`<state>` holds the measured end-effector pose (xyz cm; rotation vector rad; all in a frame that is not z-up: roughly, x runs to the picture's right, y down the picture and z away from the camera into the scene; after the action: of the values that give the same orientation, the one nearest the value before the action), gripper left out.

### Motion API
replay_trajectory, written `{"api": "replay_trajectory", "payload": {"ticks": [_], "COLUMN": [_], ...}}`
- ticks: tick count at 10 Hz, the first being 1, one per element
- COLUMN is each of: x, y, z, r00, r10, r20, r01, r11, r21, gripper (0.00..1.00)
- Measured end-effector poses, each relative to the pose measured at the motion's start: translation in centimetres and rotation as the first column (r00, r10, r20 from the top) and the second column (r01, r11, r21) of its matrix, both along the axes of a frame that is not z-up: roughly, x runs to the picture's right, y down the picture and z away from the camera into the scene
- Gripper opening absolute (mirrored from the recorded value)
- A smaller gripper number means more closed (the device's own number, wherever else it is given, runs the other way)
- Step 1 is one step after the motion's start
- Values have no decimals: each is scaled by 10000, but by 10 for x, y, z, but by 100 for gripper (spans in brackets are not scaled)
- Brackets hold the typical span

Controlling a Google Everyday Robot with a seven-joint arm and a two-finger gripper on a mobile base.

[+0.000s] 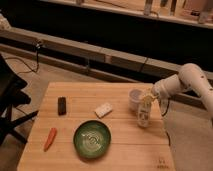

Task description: Stand the bottle upright

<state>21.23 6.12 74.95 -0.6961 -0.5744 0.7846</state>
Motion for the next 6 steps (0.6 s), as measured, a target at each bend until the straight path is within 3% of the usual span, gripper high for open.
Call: {"api": "replay_trajectory", "payload": {"ticks": [4,5,6], "x": [5,5,5], "y": [3,3,4], "z": [1,0,-1], "r00": [9973,9963,9956], "r10": [393,389,355], "r20": [621,761,871], "r01": [-390,-388,-357], "r11": [9992,9992,9994], "r21": [-55,-25,4], "gripper": [72,79,80]}}
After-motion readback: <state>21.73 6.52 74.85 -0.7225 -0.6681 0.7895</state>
